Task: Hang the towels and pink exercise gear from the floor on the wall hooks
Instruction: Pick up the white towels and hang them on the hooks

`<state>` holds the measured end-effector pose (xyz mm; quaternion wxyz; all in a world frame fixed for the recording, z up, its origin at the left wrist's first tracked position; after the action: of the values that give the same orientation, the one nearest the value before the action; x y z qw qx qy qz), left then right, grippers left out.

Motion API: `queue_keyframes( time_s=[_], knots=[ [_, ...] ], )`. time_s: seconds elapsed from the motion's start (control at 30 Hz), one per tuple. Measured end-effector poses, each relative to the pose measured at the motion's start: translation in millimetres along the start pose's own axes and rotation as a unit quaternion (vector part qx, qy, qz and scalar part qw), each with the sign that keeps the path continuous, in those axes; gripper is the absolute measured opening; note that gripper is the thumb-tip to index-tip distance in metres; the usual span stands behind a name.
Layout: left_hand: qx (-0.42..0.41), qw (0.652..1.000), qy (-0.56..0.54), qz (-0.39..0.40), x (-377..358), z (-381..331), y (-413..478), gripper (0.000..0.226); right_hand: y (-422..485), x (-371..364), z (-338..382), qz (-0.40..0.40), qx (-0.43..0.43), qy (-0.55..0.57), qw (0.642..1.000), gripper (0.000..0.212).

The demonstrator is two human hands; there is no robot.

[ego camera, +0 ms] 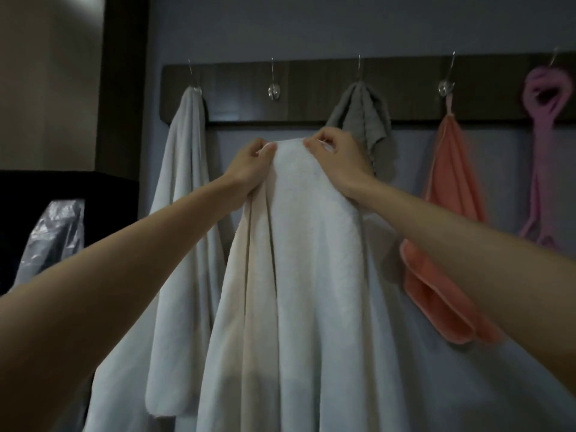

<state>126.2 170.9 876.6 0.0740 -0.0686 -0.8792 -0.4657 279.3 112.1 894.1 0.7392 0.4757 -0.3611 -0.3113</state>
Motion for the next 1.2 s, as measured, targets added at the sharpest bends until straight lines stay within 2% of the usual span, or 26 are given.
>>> queue_keyframes(
  time_s=[0.13,0.23,0.3,0.37,0.63,0.73,0.87,0.97,1.07,1.2],
  knots=[
    [-0.024,0.999,-0.033,0.014,4.3,-10.5,22.2,0.029,26.9,-3.8,4.8,-0.033,0.026,0.007,0.999,0.021],
    [-0.054,0.997,-0.007,0.063,9.8,-11.7,40.4,0.03,44.9,-9.6,2.9,-0.061,0.041,0.003,0.997,0.02],
    [-0.085,0.994,0.022,0.064,15.2,-11.0,55.6,0.025,57.9,-15.1,0.5,-0.068,0.049,-0.003,0.996,0.02],
    [-0.118,0.991,0.039,0.042,19.4,-8.1,74.4,0.017,73.7,-22.4,-2.7,-0.083,0.057,-0.01,0.995,0.021],
    [-0.207,0.976,0.034,-0.054,28.9,18.1,167.1,0.022,141.8,-59.6,-8.5,-0.148,0.102,-0.055,0.982,0.022],
    [-0.224,0.971,0.032,-0.075,29.7,27.2,201.0,0.021,169.1,-73.9,-13.2,-0.165,0.115,-0.035,0.979,0.023],
    [-0.249,0.958,0.049,-0.13,32.8,36.9,246.0,0.021,206.9,-90.9,-23.0,-0.204,0.114,-0.053,0.971,0.025],
    [-0.265,0.951,0.071,-0.143,32.8,41.3,274.2,0.019,231.0,-98.3,-29.8,-0.218,0.112,-0.077,0.967,0.024],
    [-0.283,0.941,0.095,-0.161,31.7,45.4,294.0,0.017,246.6,-100.3,-36.5,-0.242,0.116,-0.112,0.957,0.024],
    [-0.297,0.922,0.14,-0.207,26.3,56.2,305.1,0.024,258.4,-107.5,-44.3,-0.245,0.136,-0.101,0.955,0.019]
  ],
)
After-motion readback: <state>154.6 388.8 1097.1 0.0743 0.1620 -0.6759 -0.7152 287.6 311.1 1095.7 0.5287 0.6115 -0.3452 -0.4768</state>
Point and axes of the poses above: each hand's wrist, its own y-axis towards the middle knuckle, its own x-axis out of the back of the hand, z = x × y, the point moved 3 cm from there along y, towards the middle knuckle, and after that the axes turned 4 degrees about -x, right-handed, at the moved point
